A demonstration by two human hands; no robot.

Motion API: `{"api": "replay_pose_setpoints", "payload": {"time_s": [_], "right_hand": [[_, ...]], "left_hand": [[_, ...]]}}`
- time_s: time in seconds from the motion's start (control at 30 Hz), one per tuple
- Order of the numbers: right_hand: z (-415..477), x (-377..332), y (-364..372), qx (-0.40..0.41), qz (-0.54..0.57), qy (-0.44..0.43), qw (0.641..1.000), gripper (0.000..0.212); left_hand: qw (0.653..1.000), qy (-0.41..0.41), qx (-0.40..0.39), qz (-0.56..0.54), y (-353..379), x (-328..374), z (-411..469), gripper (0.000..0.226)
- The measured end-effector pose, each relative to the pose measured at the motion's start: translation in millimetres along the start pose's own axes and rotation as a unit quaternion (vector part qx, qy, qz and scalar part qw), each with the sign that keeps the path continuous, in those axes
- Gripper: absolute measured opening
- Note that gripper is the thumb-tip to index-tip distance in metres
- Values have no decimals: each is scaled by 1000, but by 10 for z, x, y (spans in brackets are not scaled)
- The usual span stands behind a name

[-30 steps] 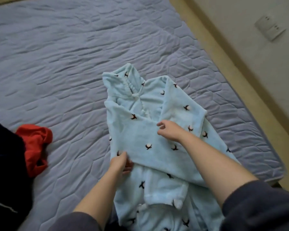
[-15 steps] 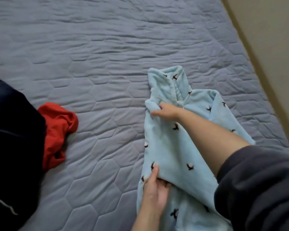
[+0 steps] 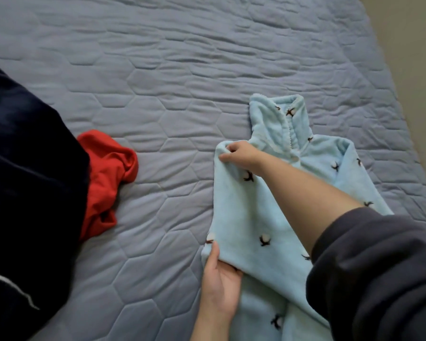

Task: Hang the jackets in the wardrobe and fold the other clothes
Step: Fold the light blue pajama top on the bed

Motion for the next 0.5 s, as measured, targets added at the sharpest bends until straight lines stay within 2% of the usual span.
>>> {"api": "replay_pose_setpoints", "payload": {"time_s": [0.07, 0.17, 0.27, 0.33, 0.37, 0.43, 0.47, 0.5], "right_hand": [[5, 23, 17, 6, 31, -3, 999, 40], [46, 49, 33, 8, 12, 2, 1000, 39], [55, -10, 22, 28, 0, -4, 1000, 35], [-4, -55, 16, 57, -37, -26, 997, 22], [-62, -54, 11, 74, -59, -43, 995, 16], [-241, -2, -16, 107, -97, -104, 984, 29], [-359, 53, -33, 120, -119, -138, 976, 37], [-472, 132, -46, 135, -140, -169, 966, 43]], "left_hand": [[999, 12, 13, -29, -12, 11, 15, 41], [999, 24, 38, -22, 13, 8, 20, 39], [995, 22, 80, 51, 43, 46, 24, 39], [980, 2, 141, 141, 34, 118, 10, 37], [963, -16, 169, 209, 30, 168, -16, 37], [900, -74, 184, 389, 92, 302, -146, 46], [849, -85, 184, 487, 133, 377, -224, 51], [782, -58, 192, 590, 156, 456, -290, 51]]}}
Point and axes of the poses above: each hand's wrist, its own z-axis towards the middle knuckle, its own y-axis out of the palm, x = y × z, the point moved 2 cm from there along z, towards the middle knuckle, and after that the axes turned 3 degrees about x, right-handed, at the moved point
